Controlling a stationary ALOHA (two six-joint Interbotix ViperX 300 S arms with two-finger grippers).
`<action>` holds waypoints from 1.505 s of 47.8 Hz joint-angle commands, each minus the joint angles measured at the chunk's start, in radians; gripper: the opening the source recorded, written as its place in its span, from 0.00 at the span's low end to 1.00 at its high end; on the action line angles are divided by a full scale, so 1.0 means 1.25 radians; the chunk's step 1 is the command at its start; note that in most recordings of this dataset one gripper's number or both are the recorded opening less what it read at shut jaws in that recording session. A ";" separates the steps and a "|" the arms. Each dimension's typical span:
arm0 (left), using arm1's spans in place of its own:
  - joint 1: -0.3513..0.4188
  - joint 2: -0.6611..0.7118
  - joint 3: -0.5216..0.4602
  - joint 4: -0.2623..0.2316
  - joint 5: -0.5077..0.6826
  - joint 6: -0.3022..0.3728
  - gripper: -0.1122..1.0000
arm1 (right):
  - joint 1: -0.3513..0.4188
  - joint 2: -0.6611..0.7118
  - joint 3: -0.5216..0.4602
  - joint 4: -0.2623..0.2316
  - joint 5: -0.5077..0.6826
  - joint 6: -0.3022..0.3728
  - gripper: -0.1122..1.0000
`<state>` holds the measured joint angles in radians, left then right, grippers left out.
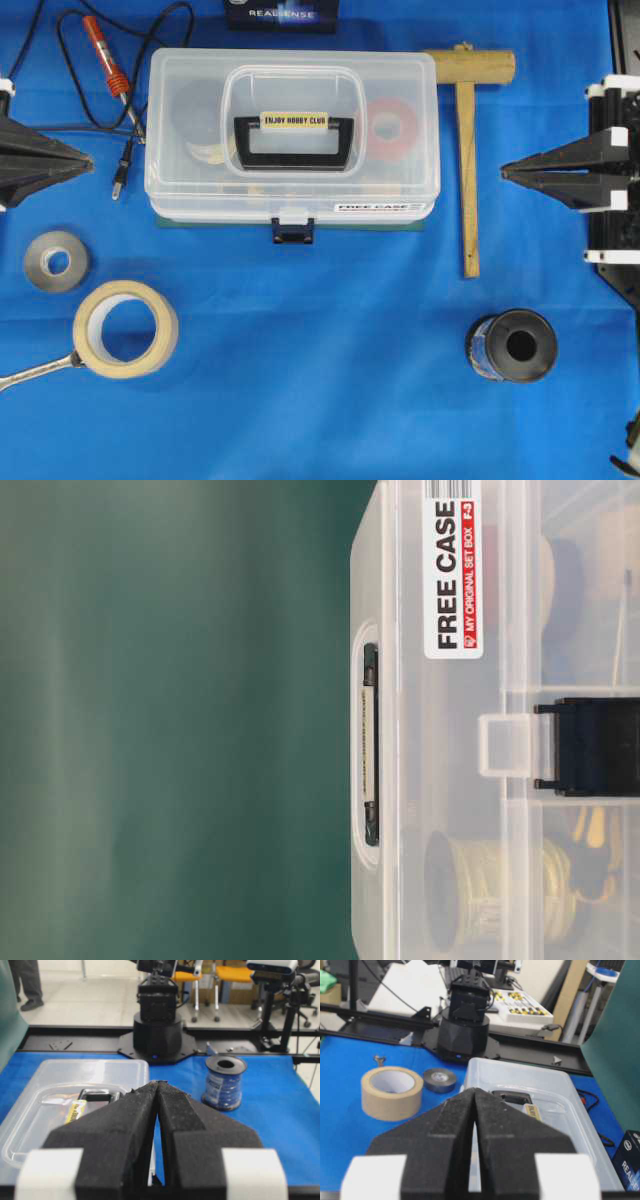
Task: Open the tool box with both arms.
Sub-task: 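Move both grippers inward toward the left and right sides of the box lid, then position both open grippers at the lid's side edges near the front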
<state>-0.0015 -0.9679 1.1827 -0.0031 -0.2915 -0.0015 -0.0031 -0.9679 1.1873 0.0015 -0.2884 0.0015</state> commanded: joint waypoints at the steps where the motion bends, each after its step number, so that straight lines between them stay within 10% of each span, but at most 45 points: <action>1: 0.001 0.002 -0.012 -0.027 0.040 0.007 0.10 | -0.004 0.010 -0.026 0.001 -0.001 0.000 0.10; 27: 0.077 0.069 0.006 -0.028 0.201 -0.004 0.13 | -0.081 0.087 -0.015 0.085 0.216 0.004 0.20; 41: 0.114 0.101 0.025 -0.027 0.302 0.006 0.83 | -0.131 0.158 -0.010 0.090 0.295 0.005 0.87; 72: 0.173 0.288 -0.005 -0.027 0.194 0.009 0.89 | -0.209 0.373 -0.061 0.090 0.193 0.002 0.87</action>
<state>0.2132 -0.6182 1.2026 -0.0368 -0.0291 0.0092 -0.2623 -0.5170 1.1428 0.1104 -0.0245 0.0061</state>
